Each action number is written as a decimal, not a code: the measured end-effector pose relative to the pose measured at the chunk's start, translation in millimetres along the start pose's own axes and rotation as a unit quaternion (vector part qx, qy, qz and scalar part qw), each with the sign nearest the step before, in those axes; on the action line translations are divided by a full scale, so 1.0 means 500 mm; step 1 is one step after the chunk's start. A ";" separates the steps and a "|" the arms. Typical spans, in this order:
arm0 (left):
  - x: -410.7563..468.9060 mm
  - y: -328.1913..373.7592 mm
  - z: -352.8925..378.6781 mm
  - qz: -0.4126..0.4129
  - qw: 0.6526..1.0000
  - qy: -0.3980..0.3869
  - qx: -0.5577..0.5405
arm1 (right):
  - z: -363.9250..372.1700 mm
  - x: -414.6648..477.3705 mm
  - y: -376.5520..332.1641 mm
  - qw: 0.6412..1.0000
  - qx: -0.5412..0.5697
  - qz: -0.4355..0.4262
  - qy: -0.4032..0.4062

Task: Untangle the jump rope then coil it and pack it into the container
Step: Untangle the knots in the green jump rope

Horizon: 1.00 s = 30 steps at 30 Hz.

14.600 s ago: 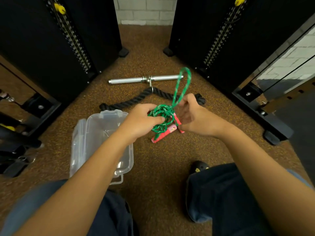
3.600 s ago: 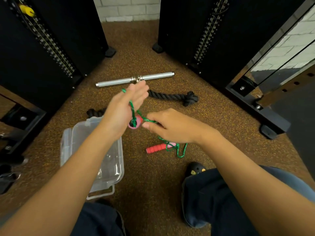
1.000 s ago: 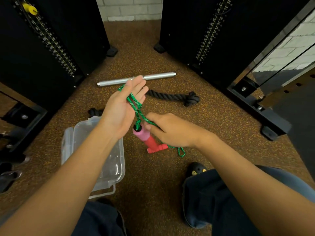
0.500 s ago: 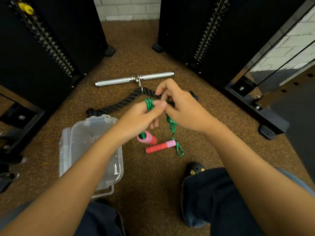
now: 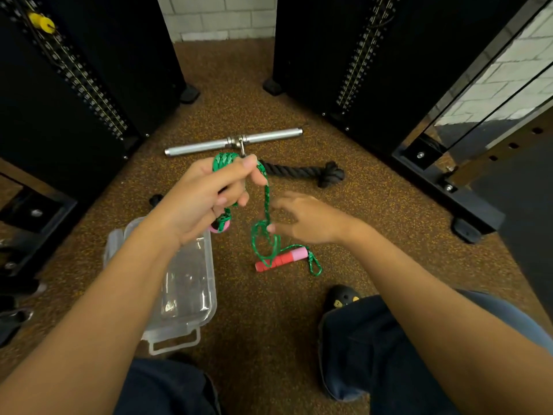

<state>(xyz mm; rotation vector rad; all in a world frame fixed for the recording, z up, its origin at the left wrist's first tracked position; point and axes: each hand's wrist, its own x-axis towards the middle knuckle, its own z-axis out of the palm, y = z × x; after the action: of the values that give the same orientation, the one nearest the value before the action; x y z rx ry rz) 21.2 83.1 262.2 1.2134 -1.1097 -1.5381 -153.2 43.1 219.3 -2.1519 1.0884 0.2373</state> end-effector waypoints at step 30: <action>0.006 -0.063 0.043 -0.085 0.974 0.137 0.160 | -0.045 -0.008 -0.010 0.819 0.570 0.040 0.050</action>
<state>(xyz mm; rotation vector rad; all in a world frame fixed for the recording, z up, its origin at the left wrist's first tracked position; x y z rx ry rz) -3.6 90.3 233.8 1.7226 -1.1171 -1.2931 -155.3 32.7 240.2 -1.0284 0.9831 -0.4204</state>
